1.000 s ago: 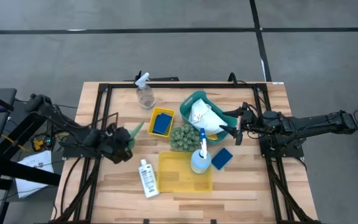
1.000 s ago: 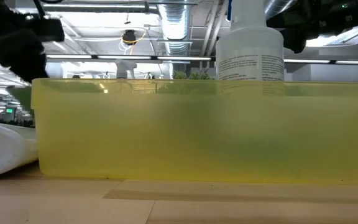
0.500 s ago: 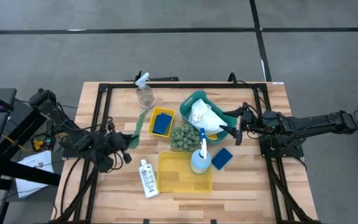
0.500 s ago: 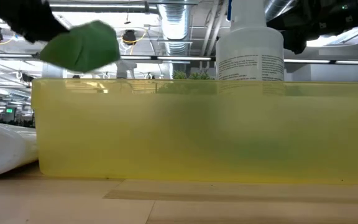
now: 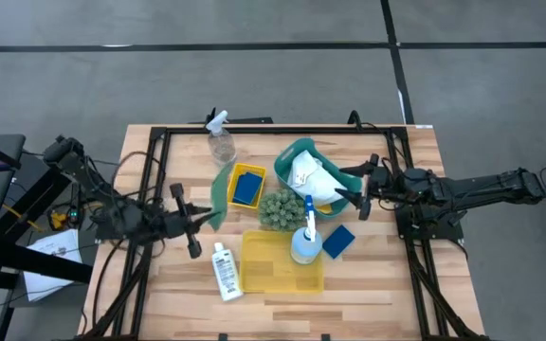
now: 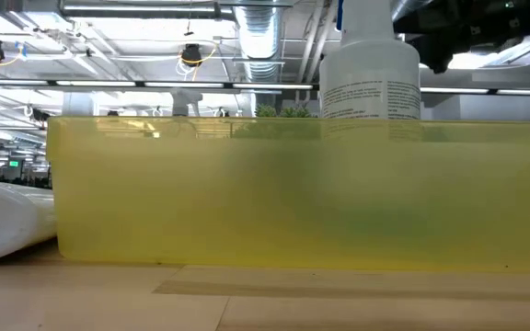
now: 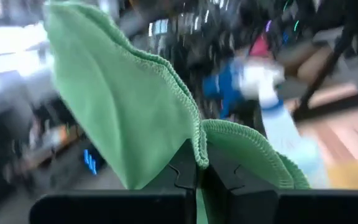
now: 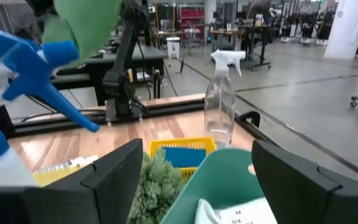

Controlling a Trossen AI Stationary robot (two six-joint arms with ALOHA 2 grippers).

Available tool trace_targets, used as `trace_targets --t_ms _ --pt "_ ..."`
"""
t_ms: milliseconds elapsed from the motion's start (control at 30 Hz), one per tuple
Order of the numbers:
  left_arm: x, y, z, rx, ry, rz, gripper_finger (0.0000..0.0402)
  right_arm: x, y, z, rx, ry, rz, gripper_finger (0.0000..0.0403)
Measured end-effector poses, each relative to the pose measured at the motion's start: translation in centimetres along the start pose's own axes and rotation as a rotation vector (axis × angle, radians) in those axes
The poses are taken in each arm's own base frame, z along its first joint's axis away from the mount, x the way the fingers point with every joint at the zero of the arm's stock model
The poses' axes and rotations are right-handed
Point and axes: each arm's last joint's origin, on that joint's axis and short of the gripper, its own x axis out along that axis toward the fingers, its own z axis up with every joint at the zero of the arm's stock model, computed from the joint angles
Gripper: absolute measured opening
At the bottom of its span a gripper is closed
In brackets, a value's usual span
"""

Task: Pick & Place Kitchen Items
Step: Put the green microfiber cloth into the green bin

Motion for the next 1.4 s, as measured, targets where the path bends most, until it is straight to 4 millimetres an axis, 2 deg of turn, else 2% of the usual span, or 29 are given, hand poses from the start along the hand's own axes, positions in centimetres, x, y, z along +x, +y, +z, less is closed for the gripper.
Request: trace_targets --t_ms 100,233,400,533,833,1100,1400 --pt "1.1 1.7 0.9 0.071 -0.143 0.018 0.0 0.0 0.0 0.3 -0.011 -0.028 0.001 0.0292" --pt "2.3 4.7 1.0 0.113 -0.259 0.07 0.0 0.0 0.0 1.0 -0.021 -0.097 0.003 0.0292" --pt "3.5 8.1 0.8 0.05 -0.4 0.052 0.0 -0.2 0.0 1.8 -0.031 -0.181 0.002 0.0292" --pt "4.8 9.7 0.5 0.025 -0.453 0.006 0.0 -0.2 0.0 2.0 -0.042 -0.202 0.0 0.0292" --pt "7.1 10.4 -0.9 0.034 -0.404 -0.024 0.0 -0.2 0.0 2.0 -0.058 -0.199 -0.002 0.0292" --pt "8.5 10.9 -0.5 0.003 -0.515 -0.027 0.0 -0.4 -0.1 3.0 -0.065 -0.298 -0.006 0.0292" --pt "14.0 11.4 1.2 0.014 -0.528 -0.091 0.0 0.4 -0.9 4.6 -0.097 -0.344 0.011 0.0292"
